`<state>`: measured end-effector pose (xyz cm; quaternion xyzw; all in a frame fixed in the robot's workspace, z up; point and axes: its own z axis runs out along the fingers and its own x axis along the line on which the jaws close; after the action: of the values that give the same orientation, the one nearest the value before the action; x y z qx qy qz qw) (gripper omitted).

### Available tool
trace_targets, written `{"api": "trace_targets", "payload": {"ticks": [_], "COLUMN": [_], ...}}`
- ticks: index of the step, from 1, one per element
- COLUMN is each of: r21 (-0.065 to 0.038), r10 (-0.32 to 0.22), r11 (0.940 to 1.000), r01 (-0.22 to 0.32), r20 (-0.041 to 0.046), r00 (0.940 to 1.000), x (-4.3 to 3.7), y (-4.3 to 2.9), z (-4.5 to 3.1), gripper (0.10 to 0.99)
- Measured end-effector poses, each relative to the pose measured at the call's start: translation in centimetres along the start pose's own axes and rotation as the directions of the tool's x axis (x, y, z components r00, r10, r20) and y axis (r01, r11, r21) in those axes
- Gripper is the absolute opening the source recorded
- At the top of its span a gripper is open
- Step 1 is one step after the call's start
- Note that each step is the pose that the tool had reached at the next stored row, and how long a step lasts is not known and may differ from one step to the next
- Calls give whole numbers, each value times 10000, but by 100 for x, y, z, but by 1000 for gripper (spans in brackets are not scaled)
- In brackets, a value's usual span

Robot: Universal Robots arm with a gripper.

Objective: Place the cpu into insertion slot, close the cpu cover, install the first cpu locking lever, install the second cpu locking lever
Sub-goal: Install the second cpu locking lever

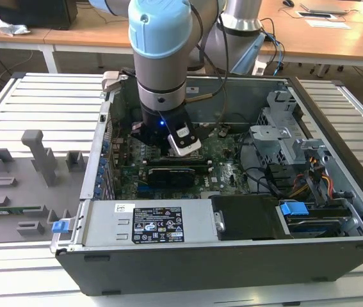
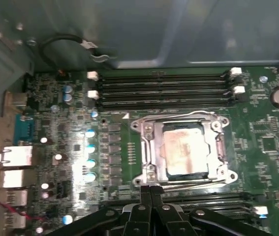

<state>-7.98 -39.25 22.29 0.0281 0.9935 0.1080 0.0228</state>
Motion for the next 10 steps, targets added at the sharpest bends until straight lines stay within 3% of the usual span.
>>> {"api": "trace_targets", "payload": {"ticks": [2,6,9,10], "r21": [8,82,222,305], "r10": [9,6,0,-5], "r11": [10000,10000,9998,9995], "r01": [-9,-6,0,5], "r20": [2,5,12,17], "r00": [10000,10000,10000,10000], "x": [-79,-149,-174,-181], "y": [4,36,130,193], "z": [4,14,36,50], "gripper": [106,106,106,106]}}
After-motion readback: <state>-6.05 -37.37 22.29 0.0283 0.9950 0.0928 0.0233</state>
